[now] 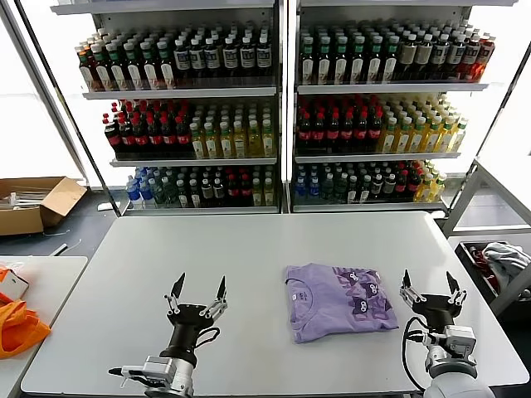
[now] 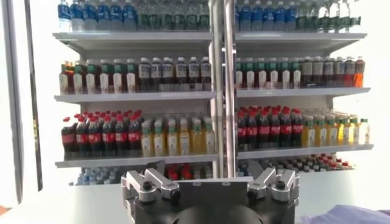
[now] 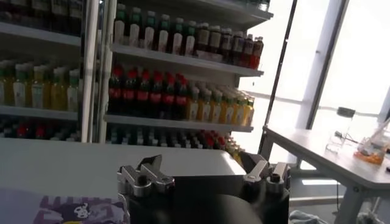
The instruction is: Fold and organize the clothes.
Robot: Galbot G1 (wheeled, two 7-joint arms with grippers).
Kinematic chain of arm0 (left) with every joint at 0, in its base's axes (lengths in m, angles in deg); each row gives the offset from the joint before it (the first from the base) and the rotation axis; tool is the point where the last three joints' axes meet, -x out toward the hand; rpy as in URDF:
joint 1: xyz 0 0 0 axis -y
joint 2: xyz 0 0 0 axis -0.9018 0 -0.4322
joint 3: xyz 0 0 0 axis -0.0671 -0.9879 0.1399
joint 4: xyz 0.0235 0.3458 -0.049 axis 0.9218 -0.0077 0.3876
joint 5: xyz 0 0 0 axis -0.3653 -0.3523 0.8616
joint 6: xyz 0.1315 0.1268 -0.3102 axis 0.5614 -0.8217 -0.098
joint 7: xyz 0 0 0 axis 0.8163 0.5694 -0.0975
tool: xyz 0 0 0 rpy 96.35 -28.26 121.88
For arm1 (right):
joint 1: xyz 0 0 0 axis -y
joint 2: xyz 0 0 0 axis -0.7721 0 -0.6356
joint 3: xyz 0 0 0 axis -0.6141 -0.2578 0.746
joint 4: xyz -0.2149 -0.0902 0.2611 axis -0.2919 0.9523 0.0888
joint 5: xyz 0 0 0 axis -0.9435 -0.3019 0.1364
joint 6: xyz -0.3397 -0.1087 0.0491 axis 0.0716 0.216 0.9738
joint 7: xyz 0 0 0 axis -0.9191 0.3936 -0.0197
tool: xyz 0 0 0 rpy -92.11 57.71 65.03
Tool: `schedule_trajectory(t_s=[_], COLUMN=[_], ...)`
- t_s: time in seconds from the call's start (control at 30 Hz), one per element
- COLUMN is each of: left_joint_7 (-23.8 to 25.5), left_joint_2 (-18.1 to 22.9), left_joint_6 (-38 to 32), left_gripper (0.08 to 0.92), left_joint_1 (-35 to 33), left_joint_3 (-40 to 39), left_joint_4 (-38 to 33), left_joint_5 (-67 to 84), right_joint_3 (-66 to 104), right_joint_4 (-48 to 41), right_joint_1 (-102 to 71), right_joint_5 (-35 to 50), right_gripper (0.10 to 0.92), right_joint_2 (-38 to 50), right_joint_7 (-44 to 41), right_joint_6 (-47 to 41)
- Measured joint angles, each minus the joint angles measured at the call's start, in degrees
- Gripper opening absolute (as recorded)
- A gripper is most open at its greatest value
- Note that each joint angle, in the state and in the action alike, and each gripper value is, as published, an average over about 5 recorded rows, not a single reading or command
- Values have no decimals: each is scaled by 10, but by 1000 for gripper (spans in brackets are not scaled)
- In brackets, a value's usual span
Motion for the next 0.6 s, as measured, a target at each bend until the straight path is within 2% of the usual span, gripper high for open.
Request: schedule_trajectory(t_s=[0.27, 0.6], left_joint_7=[17, 15], left_joint_2=[1, 3], left_joint_6=[4, 19], left_gripper=[823, 823], left_joint_1=[-3, 7], left_joint_3=[6, 7], left_joint_4=[-4, -9], left_joint_5=[-21, -5], right_joint_3=[6, 3], right_joint_4=[1, 4], right_joint_1=[0, -1], right_joint_5=[0, 1], right_gripper=[823, 823], right_joint_2=[8, 26], right_joint_7=[-1, -9], right_joint_6=[1, -7])
